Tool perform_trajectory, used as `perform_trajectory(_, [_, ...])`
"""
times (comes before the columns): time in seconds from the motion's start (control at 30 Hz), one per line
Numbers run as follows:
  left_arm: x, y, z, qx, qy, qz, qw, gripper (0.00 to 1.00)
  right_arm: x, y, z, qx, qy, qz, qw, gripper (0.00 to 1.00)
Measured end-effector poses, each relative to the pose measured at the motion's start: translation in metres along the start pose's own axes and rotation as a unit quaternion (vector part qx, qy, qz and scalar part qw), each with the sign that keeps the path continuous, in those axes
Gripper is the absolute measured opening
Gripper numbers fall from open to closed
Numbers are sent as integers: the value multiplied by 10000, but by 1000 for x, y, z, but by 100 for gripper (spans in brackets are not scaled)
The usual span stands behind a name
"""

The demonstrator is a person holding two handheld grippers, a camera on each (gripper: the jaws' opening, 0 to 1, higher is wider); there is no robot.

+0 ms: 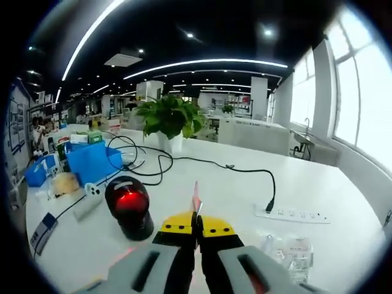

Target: Clip sheet goods on table flip sheet goods clip sheet goods scan sheet goods put sheet goods back to table

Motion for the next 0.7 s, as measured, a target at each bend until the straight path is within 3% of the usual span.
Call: perform_trajectory(0.7, [-2,-1,2,-44,-15,52,10000,11,17,11,-14,490,235,-625,9966,0])
Point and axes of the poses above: the point that each gripper's makers call its tool centre point, and the gripper's own axes: z roughly forward along the fingers, y roughly to its right, x roughly out of its top, the point moved 4 cm from there along -z, roughly backward along the fingers, and after that the axes turned 14 degrees about y, right-handed, at the moved point
